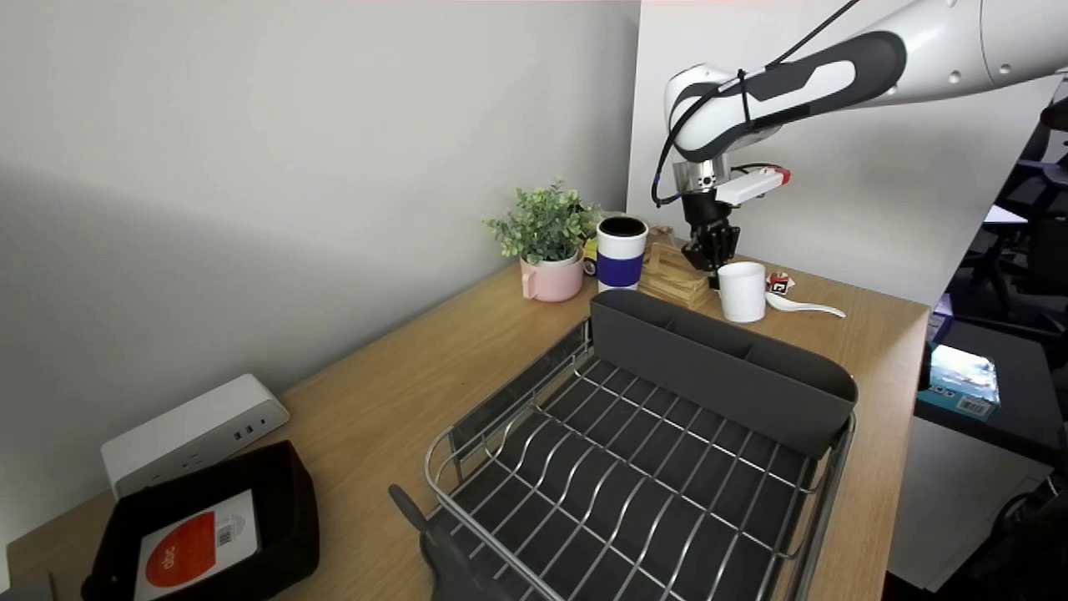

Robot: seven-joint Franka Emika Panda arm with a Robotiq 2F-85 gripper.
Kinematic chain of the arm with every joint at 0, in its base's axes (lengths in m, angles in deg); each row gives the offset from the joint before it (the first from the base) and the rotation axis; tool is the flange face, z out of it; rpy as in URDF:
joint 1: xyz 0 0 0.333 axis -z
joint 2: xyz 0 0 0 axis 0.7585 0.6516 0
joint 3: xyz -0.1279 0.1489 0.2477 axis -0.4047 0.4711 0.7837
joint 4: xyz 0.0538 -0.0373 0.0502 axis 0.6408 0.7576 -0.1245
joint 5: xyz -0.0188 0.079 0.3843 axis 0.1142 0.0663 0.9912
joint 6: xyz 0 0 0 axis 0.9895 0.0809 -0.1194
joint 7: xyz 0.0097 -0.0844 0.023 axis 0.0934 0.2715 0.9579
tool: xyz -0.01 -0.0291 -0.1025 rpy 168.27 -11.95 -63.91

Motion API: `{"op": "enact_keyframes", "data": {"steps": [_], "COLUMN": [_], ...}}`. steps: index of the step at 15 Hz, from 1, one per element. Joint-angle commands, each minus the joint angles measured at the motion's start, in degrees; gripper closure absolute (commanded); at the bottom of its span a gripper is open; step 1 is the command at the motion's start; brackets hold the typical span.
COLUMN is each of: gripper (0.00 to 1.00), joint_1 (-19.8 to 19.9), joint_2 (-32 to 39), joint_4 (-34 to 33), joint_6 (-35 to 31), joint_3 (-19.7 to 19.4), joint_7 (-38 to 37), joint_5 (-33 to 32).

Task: Remove the cup from the rack and put it on the table

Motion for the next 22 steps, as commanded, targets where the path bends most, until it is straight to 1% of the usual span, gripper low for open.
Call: {"op": "enact_keyframes", "data": {"steps": [1,2,3,5,6,7,8,10,17,18,22], "gripper": [0.91,0.91,0.98,0.98,0.91,0.76,0.65,0.53,0.04,0.01,0.00], "joint_1": [0.0,0.0,0.0,0.0,0.0,0.0,0.0,0.0,0.0,0.1,-0.1], "joint_2": [0.0,0.0,0.0,0.0,0.0,0.0,0.0,0.0,-0.7,-1.1,-3.4], "joint_4": [0.0,0.0,0.0,0.0,0.0,0.0,0.0,0.0,0.6,1.1,3.3], "joint_6": [0.0,0.0,0.0,0.0,0.0,0.0,0.0,0.0,-0.5,-0.7,-1.7], "joint_3": [0.0,0.0,0.0,0.0,0.0,0.0,0.0,0.0,0.0,0.0,0.0], "joint_7": [0.0,0.0,0.0,0.0,-0.1,-0.1,-0.1,-0.2,-0.2,-0.2,-1.5], "joint_5": [0.0,0.0,0.0,0.0,0.0,0.0,0.0,0.1,0.2,0.2,0.6]}}
